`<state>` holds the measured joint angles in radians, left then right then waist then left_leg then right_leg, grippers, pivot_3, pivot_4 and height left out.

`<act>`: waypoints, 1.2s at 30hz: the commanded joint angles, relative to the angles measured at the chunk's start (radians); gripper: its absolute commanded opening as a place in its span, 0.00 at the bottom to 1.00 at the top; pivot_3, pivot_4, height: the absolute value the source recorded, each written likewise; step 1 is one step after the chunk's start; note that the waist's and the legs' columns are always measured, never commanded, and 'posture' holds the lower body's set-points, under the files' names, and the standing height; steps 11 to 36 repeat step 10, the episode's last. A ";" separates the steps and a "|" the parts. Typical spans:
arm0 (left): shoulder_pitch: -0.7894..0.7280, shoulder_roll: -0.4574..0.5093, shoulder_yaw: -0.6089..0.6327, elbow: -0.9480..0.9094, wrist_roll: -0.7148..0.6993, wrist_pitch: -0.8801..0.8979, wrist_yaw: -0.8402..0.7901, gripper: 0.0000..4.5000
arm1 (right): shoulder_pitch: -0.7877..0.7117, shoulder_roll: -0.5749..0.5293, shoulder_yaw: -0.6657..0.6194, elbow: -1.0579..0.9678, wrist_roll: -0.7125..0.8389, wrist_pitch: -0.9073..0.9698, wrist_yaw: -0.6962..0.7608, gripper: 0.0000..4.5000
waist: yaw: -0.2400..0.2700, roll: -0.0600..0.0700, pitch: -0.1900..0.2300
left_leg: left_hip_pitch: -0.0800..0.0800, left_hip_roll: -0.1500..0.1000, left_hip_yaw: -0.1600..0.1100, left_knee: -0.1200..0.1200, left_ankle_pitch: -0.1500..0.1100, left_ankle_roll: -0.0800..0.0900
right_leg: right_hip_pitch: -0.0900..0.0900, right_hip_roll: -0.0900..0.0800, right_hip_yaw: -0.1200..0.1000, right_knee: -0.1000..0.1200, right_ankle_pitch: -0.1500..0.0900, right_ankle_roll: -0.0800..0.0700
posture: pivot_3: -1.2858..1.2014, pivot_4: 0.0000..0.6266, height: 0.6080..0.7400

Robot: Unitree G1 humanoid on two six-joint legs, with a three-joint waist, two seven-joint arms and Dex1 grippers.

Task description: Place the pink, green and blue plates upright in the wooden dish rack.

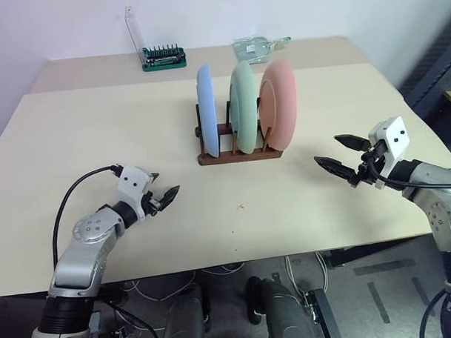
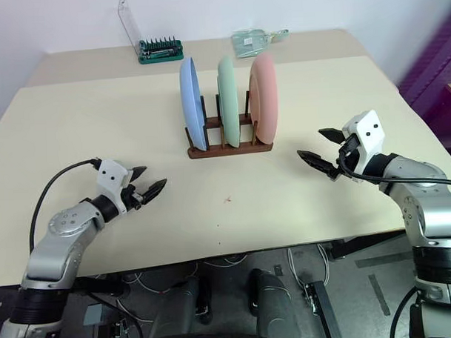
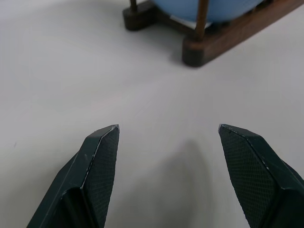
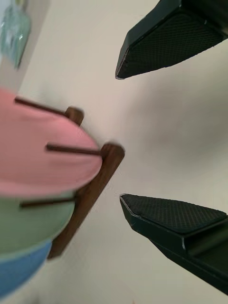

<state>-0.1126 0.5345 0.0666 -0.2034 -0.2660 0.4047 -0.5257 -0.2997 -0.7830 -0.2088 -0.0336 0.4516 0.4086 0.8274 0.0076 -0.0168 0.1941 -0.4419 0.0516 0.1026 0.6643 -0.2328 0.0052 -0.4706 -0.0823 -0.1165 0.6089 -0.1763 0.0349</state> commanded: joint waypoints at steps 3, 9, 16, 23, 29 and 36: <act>0.017 0.018 0.040 -0.002 0.023 -0.026 0.008 0.76 | -0.031 0.023 0.008 0.066 -0.045 -0.112 0.031 0.87 | 0.007 0.000 0.000 | 0.000 0.000 0.000 0.000 0.000 0.000 | 0.000 0.000 0.000 0.000 0.000 0.000 | 0.52 0.24 0.92; 0.038 -0.006 0.061 -0.015 0.040 -0.020 0.059 0.76 | -0.060 0.043 0.013 0.139 -0.059 -0.144 0.040 0.87 | 0.006 0.000 0.000 | 0.000 0.000 0.000 0.001 0.000 0.000 | 0.001 -0.001 0.000 0.000 0.000 0.000 | 0.52 0.24 0.92; 0.040 -0.012 0.059 -0.016 0.045 -0.021 0.068 0.76 | -0.068 0.042 0.024 0.155 -0.072 -0.153 0.046 0.87 | 0.006 0.000 0.000 | 0.000 0.000 0.000 0.001 0.000 0.000 | 0.001 -0.001 0.000 0.001 0.000 0.000 | 0.52 0.24 0.92; 0.040 -0.012 0.059 -0.016 0.045 -0.021 0.068 0.76 | -0.068 0.042 0.024 0.155 -0.072 -0.153 0.046 0.87 | 0.006 0.000 0.000 | 0.000 0.000 0.000 0.001 0.000 0.000 | 0.001 -0.001 0.000 0.001 0.000 0.000 | 0.52 0.24 0.92; 0.040 -0.012 0.059 -0.016 0.045 -0.021 0.068 0.76 | -0.068 0.042 0.024 0.155 -0.072 -0.153 0.046 0.87 | 0.006 0.000 0.000 | 0.000 0.000 0.000 0.001 0.000 0.000 | 0.001 -0.001 0.000 0.001 0.000 0.000 | 0.52 0.24 0.92; 0.040 -0.012 0.059 -0.016 0.045 -0.021 0.068 0.76 | -0.068 0.042 0.024 0.155 -0.072 -0.153 0.046 0.87 | 0.006 0.000 0.000 | 0.000 0.000 0.000 0.001 0.000 0.000 | 0.001 -0.001 0.000 0.001 0.000 0.000 | 0.52 0.24 0.92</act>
